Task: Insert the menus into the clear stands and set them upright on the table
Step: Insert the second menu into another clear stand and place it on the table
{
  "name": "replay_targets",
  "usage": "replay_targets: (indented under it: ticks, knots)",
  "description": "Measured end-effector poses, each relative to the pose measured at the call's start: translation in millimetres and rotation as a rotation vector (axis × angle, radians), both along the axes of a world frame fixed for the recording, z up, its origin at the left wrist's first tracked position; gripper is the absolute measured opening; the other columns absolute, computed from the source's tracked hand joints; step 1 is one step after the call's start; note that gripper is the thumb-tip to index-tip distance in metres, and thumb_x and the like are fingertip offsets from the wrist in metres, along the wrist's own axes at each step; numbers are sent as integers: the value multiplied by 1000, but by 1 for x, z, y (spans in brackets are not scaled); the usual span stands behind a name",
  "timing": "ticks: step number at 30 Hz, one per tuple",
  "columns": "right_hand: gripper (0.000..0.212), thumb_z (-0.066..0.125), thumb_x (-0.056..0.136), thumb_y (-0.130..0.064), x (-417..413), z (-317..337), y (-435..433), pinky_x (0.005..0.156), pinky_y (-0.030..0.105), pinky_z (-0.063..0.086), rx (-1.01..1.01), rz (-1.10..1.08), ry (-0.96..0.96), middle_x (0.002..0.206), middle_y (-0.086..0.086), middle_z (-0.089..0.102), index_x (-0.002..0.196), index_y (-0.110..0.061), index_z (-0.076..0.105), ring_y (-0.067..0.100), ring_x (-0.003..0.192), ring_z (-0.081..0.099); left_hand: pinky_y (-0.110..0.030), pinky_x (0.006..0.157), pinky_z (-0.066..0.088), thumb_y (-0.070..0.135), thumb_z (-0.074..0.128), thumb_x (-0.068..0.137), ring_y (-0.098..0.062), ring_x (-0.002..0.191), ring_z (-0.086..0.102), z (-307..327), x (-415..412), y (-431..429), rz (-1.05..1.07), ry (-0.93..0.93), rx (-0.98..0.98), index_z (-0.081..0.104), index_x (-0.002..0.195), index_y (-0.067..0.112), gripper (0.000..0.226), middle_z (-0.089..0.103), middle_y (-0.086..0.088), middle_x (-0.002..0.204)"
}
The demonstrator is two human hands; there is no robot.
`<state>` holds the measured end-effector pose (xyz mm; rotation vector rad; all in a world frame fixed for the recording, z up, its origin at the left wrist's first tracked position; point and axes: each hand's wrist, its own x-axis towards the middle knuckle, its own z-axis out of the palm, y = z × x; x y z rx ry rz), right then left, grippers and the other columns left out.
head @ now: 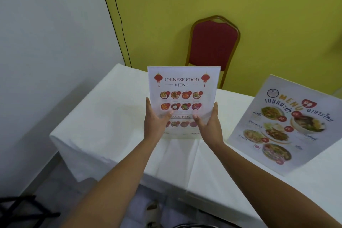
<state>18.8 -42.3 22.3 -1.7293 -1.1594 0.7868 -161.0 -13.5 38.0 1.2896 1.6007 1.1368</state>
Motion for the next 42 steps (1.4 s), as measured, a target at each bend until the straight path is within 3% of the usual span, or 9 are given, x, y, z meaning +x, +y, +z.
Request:
replay_targets:
  ticks: [4, 8, 14, 20, 28, 32, 36, 40, 42]
  knots:
    - [87, 65, 88, -45, 1, -5, 1, 81, 43, 57, 1, 27, 9, 135, -8, 56, 153, -30, 9, 15, 108, 64, -39, 78, 61, 36, 79, 77, -16, 106, 67, -6, 6, -5, 32, -37, 28, 28, 145, 29, 86, 61, 6, 126]
    - [84, 64, 91, -40, 2, -9, 1, 70, 26, 55, 11, 30, 32, 128, -10, 60, 152, -33, 7, -2, 81, 68, -18, 64, 59, 36, 80, 74, -10, 97, 68, -6, 7, -4, 45, -77, 32, 39, 135, 34, 73, 64, 12, 118]
    - [79, 63, 92, -39, 0, -12, 5, 75, 36, 58, 30, 11, 56, 121, -14, 59, 151, -32, 12, 0, 72, 70, -6, 51, 50, 36, 79, 75, -1, 88, 66, -6, 6, -3, 64, -73, 41, 42, 129, 34, 65, 63, 16, 111]
    - [72, 64, 91, -40, -12, -7, 28, 56, 15, 52, 42, 22, 30, 117, -17, 58, 147, -34, 19, -10, 70, 68, -8, 55, 52, 36, 77, 78, -4, 89, 66, -3, -8, 17, 63, -44, 32, 44, 128, 31, 60, 63, 18, 108]
    - [69, 63, 92, -38, -68, 7, 99, 51, 13, 43, 45, 62, 44, 101, -30, 54, 146, -29, 23, -28, 68, 57, -15, 60, 53, 36, 77, 79, -8, 85, 64, 12, -65, 79, 94, -31, 50, 43, 127, 32, 59, 60, 14, 112]
    - [64, 64, 92, -33, -107, 14, 148, 47, 5, 38, 40, 100, 68, 98, -29, 55, 144, -25, 27, -28, 64, 55, -19, 65, 56, 35, 76, 79, -9, 89, 65, 20, -105, 118, 126, -36, 72, 44, 126, 30, 57, 61, 13, 113]
    - [62, 65, 92, -22, -144, 16, 195, 48, 1, 40, 49, 140, 100, 106, -14, 57, 143, -17, 31, -28, 62, 55, -17, 59, 55, 31, 77, 77, -10, 91, 67, 16, -144, 160, 184, -42, 56, 46, 125, 27, 57, 64, 14, 109]
    - [58, 62, 93, -9, -160, 16, 227, 47, -3, 37, 44, 163, 106, 111, -5, 54, 142, -9, 30, -28, 58, 54, -32, 74, 59, 29, 74, 79, -14, 97, 66, 9, -163, 185, 191, -16, 49, 45, 125, 25, 54, 63, 13, 109]
    - [56, 59, 95, -6, -160, 19, 232, 45, -2, 37, 37, 151, 88, 116, 0, 53, 143, -7, 30, -28, 56, 53, -24, 68, 58, 27, 73, 81, -14, 97, 66, 6, -163, 188, 189, 0, 50, 45, 124, 24, 51, 63, 11, 111]
